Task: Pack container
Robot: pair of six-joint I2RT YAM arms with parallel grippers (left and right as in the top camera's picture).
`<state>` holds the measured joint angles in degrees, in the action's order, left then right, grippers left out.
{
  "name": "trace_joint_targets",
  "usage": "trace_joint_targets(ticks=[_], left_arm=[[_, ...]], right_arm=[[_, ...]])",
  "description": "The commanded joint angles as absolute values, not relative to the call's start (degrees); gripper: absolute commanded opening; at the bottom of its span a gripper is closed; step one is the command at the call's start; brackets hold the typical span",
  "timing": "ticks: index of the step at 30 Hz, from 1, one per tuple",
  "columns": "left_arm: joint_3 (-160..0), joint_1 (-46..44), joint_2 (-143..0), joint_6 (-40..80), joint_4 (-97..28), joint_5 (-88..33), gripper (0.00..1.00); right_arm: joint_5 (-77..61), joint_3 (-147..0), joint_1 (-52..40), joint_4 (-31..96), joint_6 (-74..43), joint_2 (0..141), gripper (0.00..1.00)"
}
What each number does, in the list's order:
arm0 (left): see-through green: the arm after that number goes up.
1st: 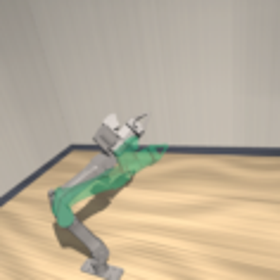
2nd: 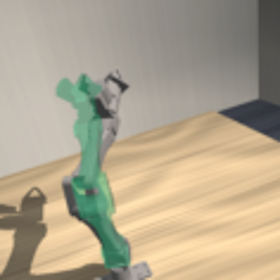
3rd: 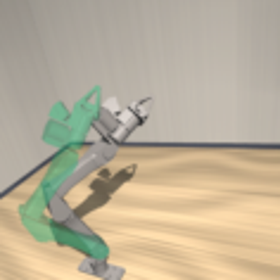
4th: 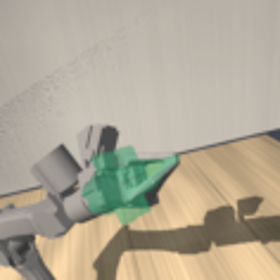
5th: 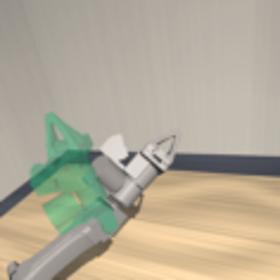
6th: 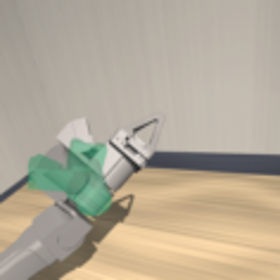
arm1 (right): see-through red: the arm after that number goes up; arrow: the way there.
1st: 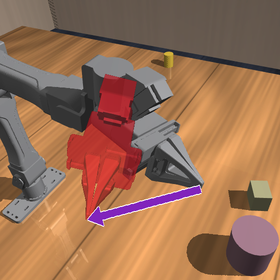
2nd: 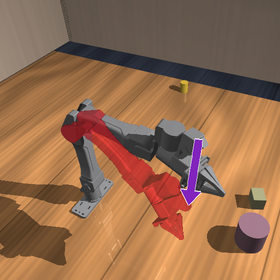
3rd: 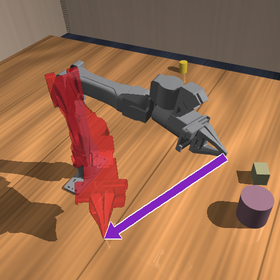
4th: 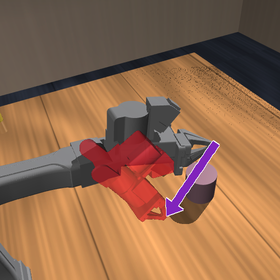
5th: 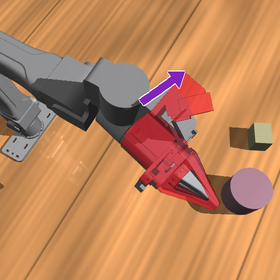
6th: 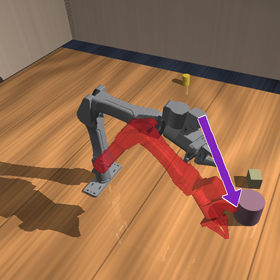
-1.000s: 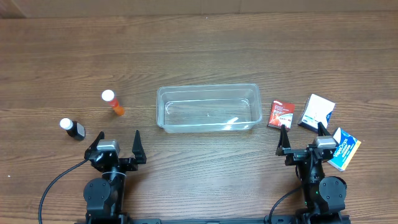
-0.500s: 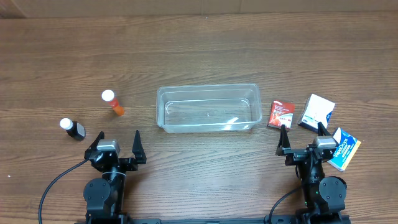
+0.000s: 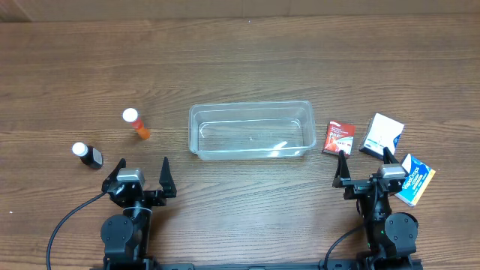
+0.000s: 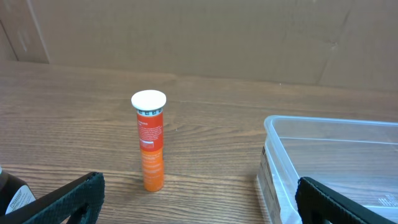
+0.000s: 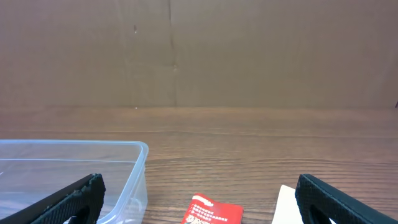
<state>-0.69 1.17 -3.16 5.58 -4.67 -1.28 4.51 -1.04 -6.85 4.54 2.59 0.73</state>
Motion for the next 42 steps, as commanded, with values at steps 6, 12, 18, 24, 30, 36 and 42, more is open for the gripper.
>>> trace_joint_targets(ticks=[6, 12, 18, 24, 30, 36, 42], left_arm=[[-0.4, 1.6, -2.8, 5.8, -4.5, -1.1, 1.0], [-0.4, 1.6, -2.8, 5.8, -4.5, -1.5, 1.0], [-0.4, 1.6, -2.8, 6.7, -4.4, -1.6, 1.0], [-4.4, 1.5, -2.9, 9.7, -7.5, -1.5, 1.0], [-16.0, 1.5, -8.4, 9.7, -12.1, -1.9, 1.0], [-31.9, 1.5, -22.2, 9.7, -21.1, -4.3, 1.0], [-50.9, 1.5, -37.6, 9.3, -37.6, -3.9, 1.0]], right_arm=[[5.3, -0.5, -7.2, 3.3, 2.3, 0.2, 1.0], [4.4, -0.5, -7.2, 4.2, 2.3, 0.2, 1.0], [2.9, -0.5, -7.2, 4.4, 2.3, 0.2, 1.0], [2.9, -1.5, -7.2, 6.0, -3.0, 0.2, 1.0], [2.9, -10.7, -7.2, 13.5, -6.0, 6.3, 1.0], [2.8, -22.7, -7.2, 17.1, -10.6, 20.8, 1.0], [0.3, -40.9, -7.2, 29.2, -10.5, 40.4, 1.0]])
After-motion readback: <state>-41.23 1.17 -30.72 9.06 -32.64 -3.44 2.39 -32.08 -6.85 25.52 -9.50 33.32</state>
